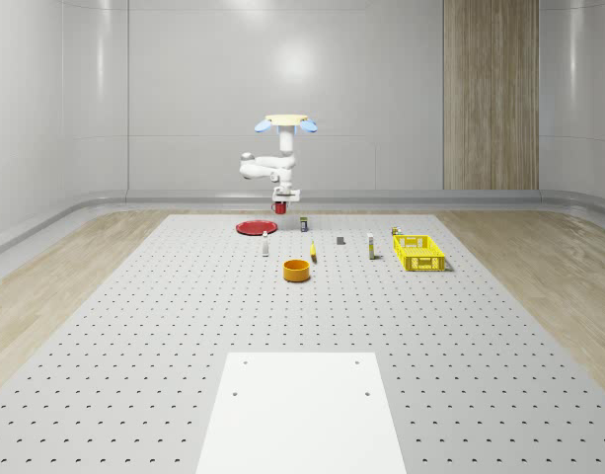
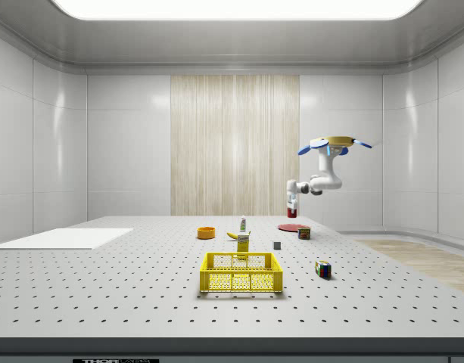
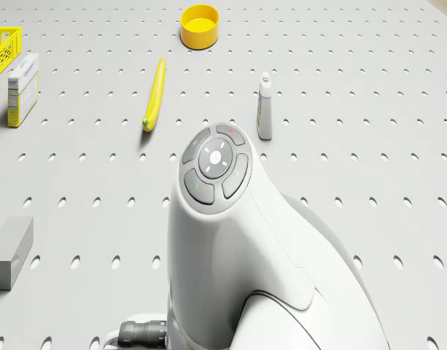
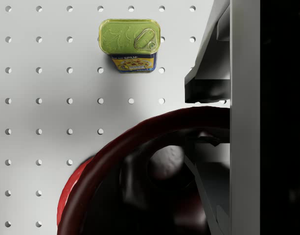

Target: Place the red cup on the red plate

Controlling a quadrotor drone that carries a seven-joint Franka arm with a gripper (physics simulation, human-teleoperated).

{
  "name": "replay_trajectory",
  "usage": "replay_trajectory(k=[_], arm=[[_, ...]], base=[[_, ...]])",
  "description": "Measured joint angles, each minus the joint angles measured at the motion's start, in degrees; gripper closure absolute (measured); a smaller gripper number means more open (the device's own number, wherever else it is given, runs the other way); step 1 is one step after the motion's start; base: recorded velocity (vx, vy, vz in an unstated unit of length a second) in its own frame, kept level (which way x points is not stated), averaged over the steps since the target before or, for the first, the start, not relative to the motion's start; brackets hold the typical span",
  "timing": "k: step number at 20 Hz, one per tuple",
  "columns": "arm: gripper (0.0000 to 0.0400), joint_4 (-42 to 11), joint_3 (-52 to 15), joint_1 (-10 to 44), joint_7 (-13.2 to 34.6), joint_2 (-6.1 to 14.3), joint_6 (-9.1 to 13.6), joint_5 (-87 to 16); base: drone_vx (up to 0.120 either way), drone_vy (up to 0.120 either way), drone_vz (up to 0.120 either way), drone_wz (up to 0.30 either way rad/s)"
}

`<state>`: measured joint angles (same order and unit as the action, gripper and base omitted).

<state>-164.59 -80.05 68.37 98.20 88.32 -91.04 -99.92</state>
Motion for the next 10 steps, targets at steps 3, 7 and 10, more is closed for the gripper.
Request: replay_trajectory(k=[3, 7, 10], arm=[[0.0301, 0.01, -0.02, 0.03, 0.02, 0.15, -0.14, 0.06], [0.0301, 0.01, -0.05, 0.06, 0.05, 0.34, -0.32, 0.13], [0.0301, 0.02, -0.06, 0.09, 0.07, 0.47, -0.44, 0.19]], base=[[0.000, -0.120, -0.120, 0.000], [0.000, -0.120, -0.060, 0.000], [-0.067, -0.120, 0.000, 0.000]])
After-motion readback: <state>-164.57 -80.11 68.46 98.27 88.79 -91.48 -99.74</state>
